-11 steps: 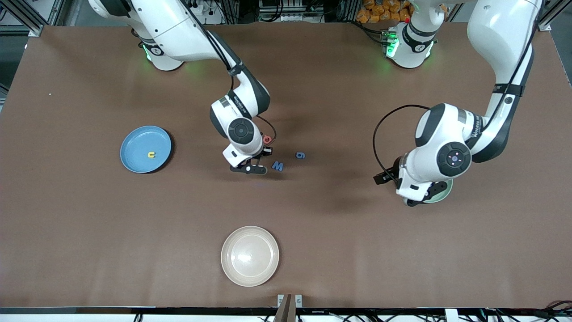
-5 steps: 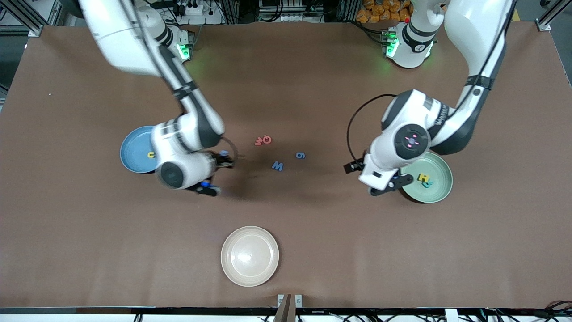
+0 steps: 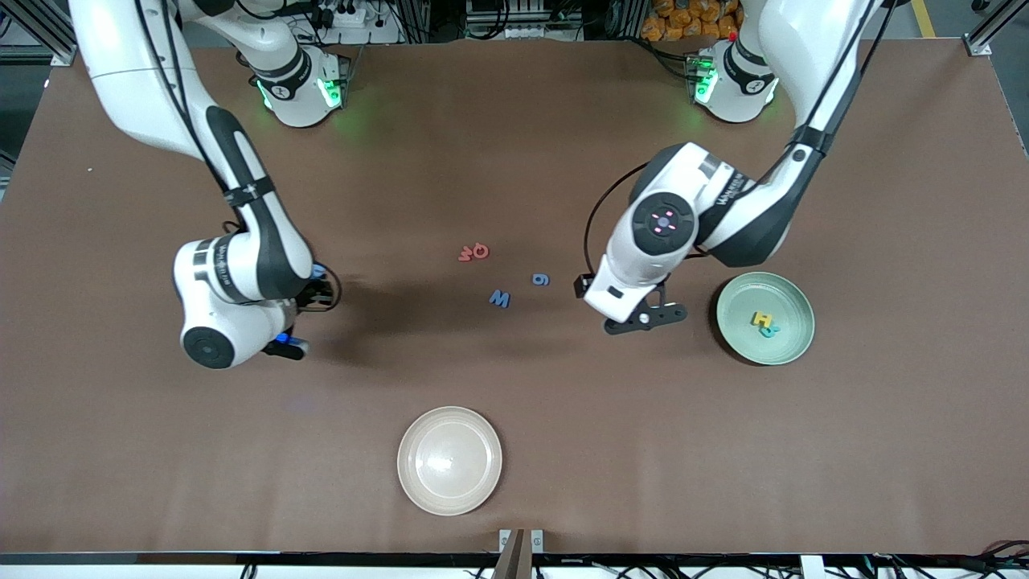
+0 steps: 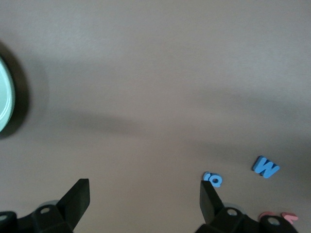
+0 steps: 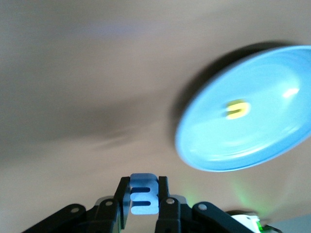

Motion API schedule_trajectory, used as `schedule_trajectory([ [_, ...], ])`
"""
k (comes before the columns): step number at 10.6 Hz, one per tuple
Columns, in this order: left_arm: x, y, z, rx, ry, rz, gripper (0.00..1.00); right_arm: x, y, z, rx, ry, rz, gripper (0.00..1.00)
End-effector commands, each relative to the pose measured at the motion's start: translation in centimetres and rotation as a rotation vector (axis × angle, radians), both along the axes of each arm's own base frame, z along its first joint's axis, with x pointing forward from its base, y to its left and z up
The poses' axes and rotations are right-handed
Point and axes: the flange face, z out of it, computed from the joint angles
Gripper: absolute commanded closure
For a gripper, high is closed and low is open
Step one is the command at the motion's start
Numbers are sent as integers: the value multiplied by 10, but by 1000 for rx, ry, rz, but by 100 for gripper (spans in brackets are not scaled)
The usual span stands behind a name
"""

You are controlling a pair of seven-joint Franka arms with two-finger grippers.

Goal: Sort upper and lower case letters into plates
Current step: 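Carry the blue m to the blue plate while the left gripper withdraws, then release the blue m into the blue plate while the left gripper returns to letters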

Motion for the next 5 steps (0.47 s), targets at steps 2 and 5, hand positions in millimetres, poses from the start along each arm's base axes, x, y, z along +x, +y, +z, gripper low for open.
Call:
schedule_trajectory([
  [2, -5, -45, -11, -33, -64, -51, 0, -8, -62, -19, -38, 37, 18, 86],
  [5, -26, -90, -33, -1, -134, -169, 0, -12, -90, -29, 4, 57, 60, 87],
])
